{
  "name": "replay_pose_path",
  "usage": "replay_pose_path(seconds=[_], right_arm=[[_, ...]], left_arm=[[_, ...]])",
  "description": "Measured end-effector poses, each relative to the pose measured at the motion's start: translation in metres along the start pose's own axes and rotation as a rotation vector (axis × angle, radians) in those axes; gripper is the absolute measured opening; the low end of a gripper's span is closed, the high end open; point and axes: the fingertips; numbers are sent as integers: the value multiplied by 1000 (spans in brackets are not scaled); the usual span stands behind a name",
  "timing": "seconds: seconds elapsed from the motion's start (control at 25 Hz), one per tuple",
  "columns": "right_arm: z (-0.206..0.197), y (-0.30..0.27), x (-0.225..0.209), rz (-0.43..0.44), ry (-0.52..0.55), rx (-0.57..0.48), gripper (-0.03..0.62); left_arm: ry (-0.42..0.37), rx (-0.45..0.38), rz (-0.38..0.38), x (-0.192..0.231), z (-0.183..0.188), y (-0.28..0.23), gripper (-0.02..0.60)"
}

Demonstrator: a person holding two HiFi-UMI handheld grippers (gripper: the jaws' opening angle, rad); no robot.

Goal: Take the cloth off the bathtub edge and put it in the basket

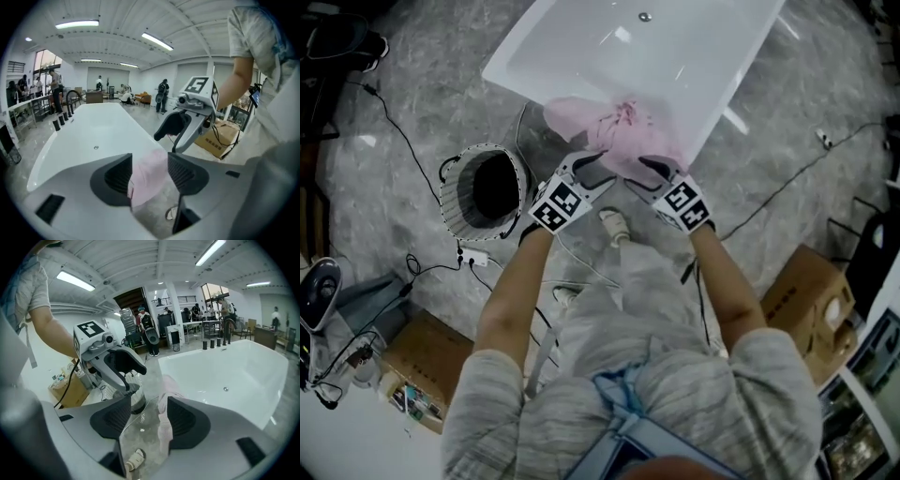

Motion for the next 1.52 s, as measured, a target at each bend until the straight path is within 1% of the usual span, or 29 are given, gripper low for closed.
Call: replay_pose_path(seconds=[0.04,0.12,0.16,0.2,0.28,0.32,0.36,0.44,0.48,0.52,0.56,0.64,0.76,0.84,0.92,1.08,1.12,1.24,1.32,1.44,1.52], right_arm=[[-3,-1,-2,1,-4,13,229],[-11,-4,-9,-5,1,48,247],[-17,-6,-13,-13,9,70,285],[-23,-8,-17,-21,17,91,291],[-33,-12,-25,-35,27,125,331],[-37,-14,-28,-40,32,138,331],[-39,-16,-31,-45,38,150,332],[-45,-21,-36,-54,46,173,355],[-49,-23,-39,-59,50,187,356],[-54,-26,-42,-63,55,203,358],[-59,-30,-45,-66,59,222,384],[-72,-40,-50,-66,68,264,388],[-95,-58,-55,-53,71,327,388],[-103,-66,-60,-63,83,357,388],[-112,-73,-66,-74,90,386,388],[-127,-85,-79,-98,91,453,388],[-129,-89,-82,-103,83,465,388],[-133,-102,-86,-105,75,512,388],[-137,-113,-86,-98,93,548,388],[-143,-125,-91,-96,99,590,388],[-145,-132,-93,-89,84,598,388]], left_arm=[[-22,24,-14,-1,-3,-8,226],[-53,62,-39,0,-7,-23,267],[-62,77,-51,1,-9,-30,275],[-70,90,-62,1,-10,-36,275],[-90,121,-83,0,-12,-48,275],[-103,138,-92,0,-14,-53,290],[-116,155,-99,0,-16,-57,319],[-145,188,-112,0,-20,-66,322],[-161,207,-119,-1,-23,-71,326],[-178,228,-126,-2,-27,-77,357],[-196,251,-133,-3,-31,-83,368],[-229,296,-135,-1,-39,-97,370],[-261,372,-108,9,-52,-115,370],[-274,422,-90,19,-59,-126,370],[-289,473,-91,25,-69,-136,370],[-386,585,-83,38,-88,-151,370],[-398,600,-72,44,-91,-155,370],[-399,617,-40,59,-94,-167,370],[-460,649,-29,65,-97,-174,370],[-587,711,-33,71,-104,-185,370],[-625,727,-44,75,-106,-193,370]])
Point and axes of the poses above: the fingertips, and each gripper's own axes: y backward along the fingers, x to its left, z out of its top, and after that the axes turned 11 degrees about x, right-handed
